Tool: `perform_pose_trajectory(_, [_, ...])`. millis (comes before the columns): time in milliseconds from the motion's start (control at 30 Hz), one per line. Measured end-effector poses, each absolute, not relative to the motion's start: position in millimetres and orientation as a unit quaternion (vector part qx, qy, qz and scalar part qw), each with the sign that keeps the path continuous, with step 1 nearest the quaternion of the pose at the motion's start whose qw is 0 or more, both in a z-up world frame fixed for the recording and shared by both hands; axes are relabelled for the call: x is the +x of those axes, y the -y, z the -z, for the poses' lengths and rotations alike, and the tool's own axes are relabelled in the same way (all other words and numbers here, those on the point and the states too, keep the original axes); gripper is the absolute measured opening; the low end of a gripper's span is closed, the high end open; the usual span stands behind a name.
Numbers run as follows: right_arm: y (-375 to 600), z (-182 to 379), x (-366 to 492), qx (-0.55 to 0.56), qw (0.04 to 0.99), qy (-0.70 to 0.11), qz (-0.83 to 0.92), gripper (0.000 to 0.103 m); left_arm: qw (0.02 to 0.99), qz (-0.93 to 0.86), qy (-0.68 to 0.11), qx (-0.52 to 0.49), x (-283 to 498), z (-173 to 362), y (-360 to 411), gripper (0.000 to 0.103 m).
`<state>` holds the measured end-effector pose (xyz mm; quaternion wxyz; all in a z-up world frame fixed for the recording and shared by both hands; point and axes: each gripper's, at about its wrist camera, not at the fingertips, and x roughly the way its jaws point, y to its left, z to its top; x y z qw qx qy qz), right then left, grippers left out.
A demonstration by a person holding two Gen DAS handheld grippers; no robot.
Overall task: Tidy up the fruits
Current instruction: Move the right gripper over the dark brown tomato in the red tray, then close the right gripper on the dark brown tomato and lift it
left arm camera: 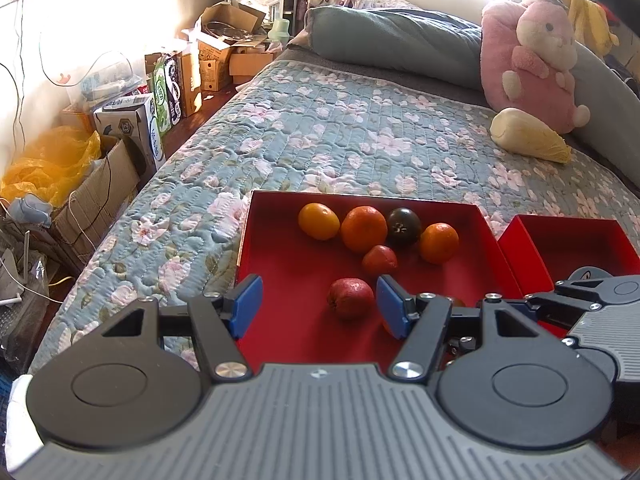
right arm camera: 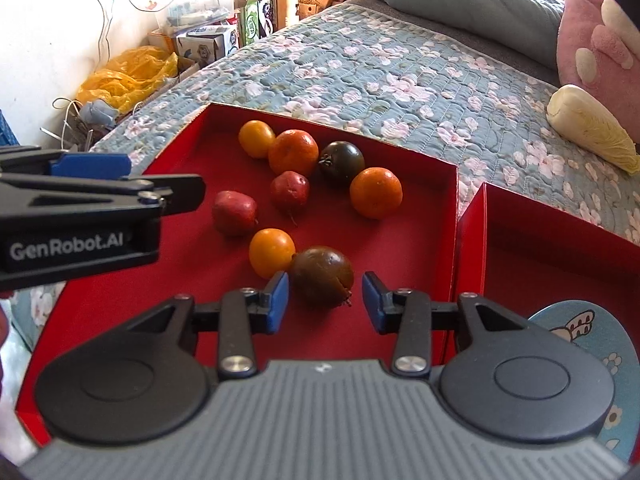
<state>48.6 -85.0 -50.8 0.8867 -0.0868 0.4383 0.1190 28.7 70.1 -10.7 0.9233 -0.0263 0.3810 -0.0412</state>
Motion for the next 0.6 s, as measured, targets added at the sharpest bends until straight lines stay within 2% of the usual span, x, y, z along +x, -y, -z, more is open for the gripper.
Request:
perform_pose_trajectory(367, [87,59,66,-0.071,0.865,-0.479,-0.132,0.047,0.920,0.033,-0.388,-0.036,33,14,-73,0.069])
perform_pose_trajectory(600, [86,67,66,-0.071,0.867,-0.474,-0.134,0.047,0.920,0.035,-0.389,-0.031,33,15,-71,0.069])
